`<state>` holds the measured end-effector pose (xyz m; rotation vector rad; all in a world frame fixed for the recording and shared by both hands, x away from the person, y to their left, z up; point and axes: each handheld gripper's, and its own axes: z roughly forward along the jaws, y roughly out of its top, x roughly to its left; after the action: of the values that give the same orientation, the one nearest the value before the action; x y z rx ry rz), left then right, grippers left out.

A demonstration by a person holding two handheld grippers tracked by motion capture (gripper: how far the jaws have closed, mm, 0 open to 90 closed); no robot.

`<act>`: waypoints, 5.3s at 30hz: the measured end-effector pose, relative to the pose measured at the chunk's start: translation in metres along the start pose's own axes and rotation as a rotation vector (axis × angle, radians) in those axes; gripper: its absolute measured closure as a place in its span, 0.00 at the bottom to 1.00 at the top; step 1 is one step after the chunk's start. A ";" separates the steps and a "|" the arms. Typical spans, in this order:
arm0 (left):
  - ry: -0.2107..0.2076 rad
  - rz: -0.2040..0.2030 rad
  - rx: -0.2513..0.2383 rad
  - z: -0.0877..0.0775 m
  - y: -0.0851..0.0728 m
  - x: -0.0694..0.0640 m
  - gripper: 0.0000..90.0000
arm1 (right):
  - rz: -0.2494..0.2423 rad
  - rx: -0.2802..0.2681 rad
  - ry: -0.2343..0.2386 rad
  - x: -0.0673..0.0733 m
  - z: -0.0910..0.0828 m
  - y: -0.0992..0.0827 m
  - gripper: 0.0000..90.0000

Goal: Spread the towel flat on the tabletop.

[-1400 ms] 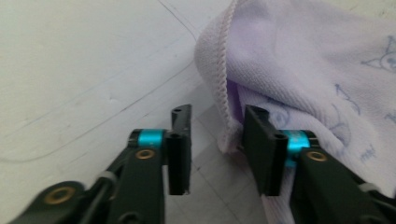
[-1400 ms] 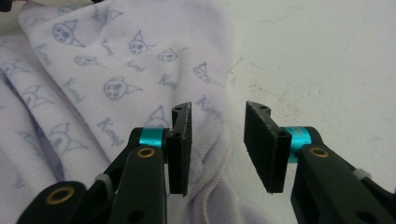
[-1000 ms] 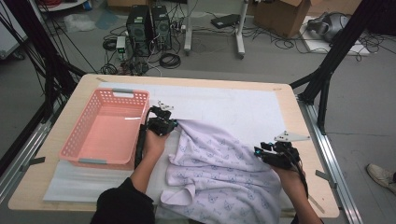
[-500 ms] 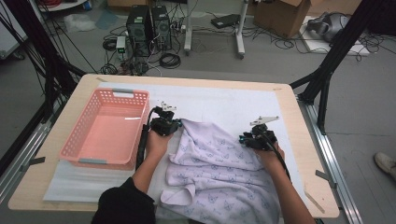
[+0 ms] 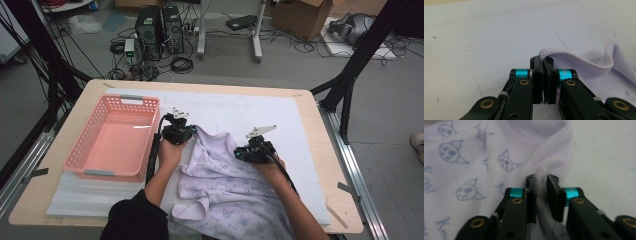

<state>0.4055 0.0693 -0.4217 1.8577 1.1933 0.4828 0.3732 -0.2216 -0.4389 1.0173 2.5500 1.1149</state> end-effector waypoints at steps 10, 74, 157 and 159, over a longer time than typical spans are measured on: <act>0.002 0.002 -0.006 0.004 -0.001 -0.008 0.61 | 0.006 -0.033 -0.496 -0.044 -0.059 0.001 0.94; 0.035 -0.059 0.014 -0.002 -0.015 0.006 0.67 | 0.161 -0.177 -0.304 -0.096 -0.070 -0.014 0.71; -0.043 0.169 0.096 0.024 -0.017 -0.025 0.69 | 0.297 -0.202 -0.285 -0.120 -0.116 -0.053 0.66; -0.027 0.182 0.105 0.026 -0.014 -0.025 0.94 | 0.272 -0.201 -0.262 -0.112 -0.120 -0.055 0.65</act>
<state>0.4042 0.0380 -0.4443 2.0684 1.0544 0.5019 0.3799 -0.3914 -0.4046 1.3825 2.0954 1.1838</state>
